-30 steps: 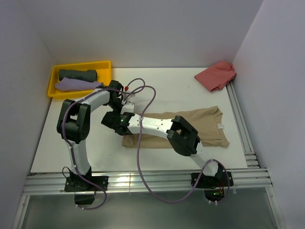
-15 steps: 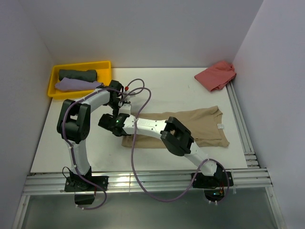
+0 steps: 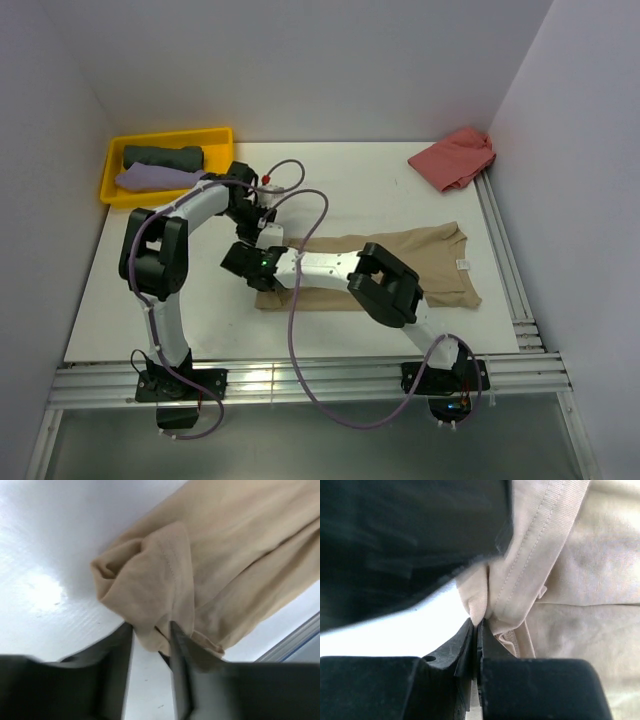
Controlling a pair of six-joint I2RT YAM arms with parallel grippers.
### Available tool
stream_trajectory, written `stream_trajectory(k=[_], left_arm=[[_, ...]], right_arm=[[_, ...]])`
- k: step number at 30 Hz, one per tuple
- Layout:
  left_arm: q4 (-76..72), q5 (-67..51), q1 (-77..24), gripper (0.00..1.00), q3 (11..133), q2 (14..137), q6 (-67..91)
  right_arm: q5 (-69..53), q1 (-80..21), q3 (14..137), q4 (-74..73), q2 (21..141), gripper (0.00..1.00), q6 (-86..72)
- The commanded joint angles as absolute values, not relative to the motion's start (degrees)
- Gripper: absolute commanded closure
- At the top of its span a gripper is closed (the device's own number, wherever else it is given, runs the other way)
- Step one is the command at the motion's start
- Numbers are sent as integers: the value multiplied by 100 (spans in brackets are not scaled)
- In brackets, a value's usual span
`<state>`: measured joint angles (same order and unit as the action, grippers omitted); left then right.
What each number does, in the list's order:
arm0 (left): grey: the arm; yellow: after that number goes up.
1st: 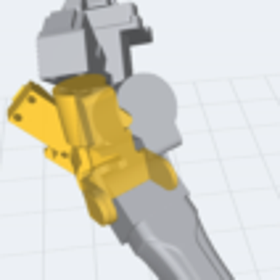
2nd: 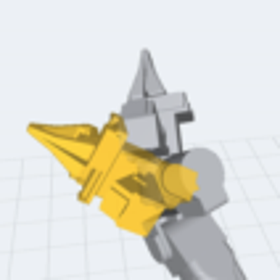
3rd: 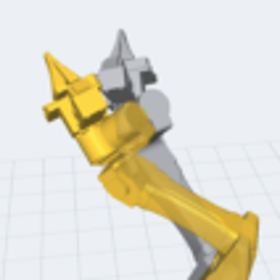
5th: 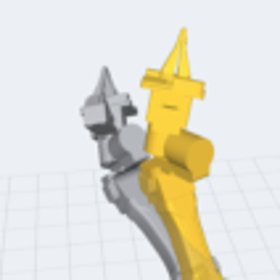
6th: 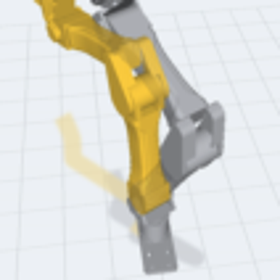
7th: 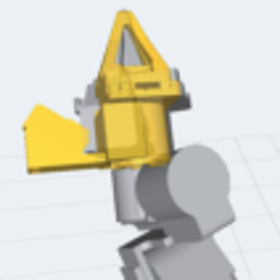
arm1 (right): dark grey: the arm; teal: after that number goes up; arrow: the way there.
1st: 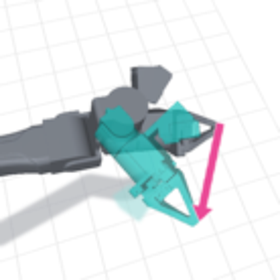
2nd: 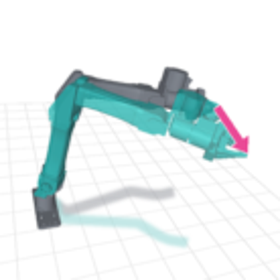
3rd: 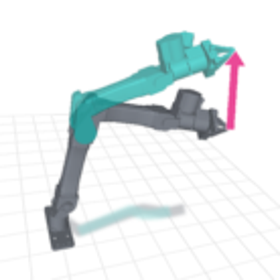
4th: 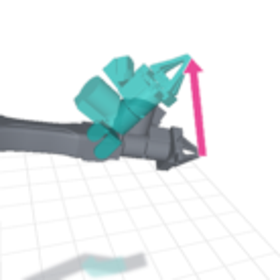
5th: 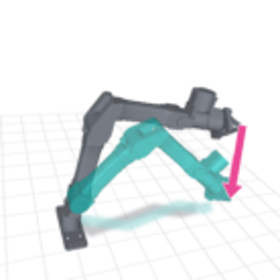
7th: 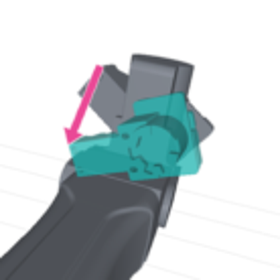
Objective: Roll the t-shirts
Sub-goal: Roll the tshirt
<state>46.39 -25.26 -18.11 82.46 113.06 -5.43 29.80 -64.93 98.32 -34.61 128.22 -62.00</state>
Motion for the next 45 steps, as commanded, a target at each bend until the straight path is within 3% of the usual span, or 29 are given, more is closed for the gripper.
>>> stream_trajectory(k=[1,6,11,22,34,45], left_arm=[[4895,-3023,-1512,55,8937,10995,-764],[5281,-3357,-1117,45,9456,10863,-949],[5431,-3594,-651,46,9370,10714,-1204],[5028,-3841,-308,47,7911,10380,-1600],[4421,-4333,-343,47,7234,10731,-1398],[3788,-3833,-817,46,7207,10872,-809]], right_arm=[[2040,-6355,8852,-2024,12314,97,-6100],[1337,-6091,7860,-758,11831,98,-6135],[380,-5819,6883,1263,11540,98,-6521],[-676,-5344,5317,4832,11829,98,-7830],[-756,-5361,4861,6494,12330,98,-8639],[-694,-5388,4816,6267,12366,99,-8737]])
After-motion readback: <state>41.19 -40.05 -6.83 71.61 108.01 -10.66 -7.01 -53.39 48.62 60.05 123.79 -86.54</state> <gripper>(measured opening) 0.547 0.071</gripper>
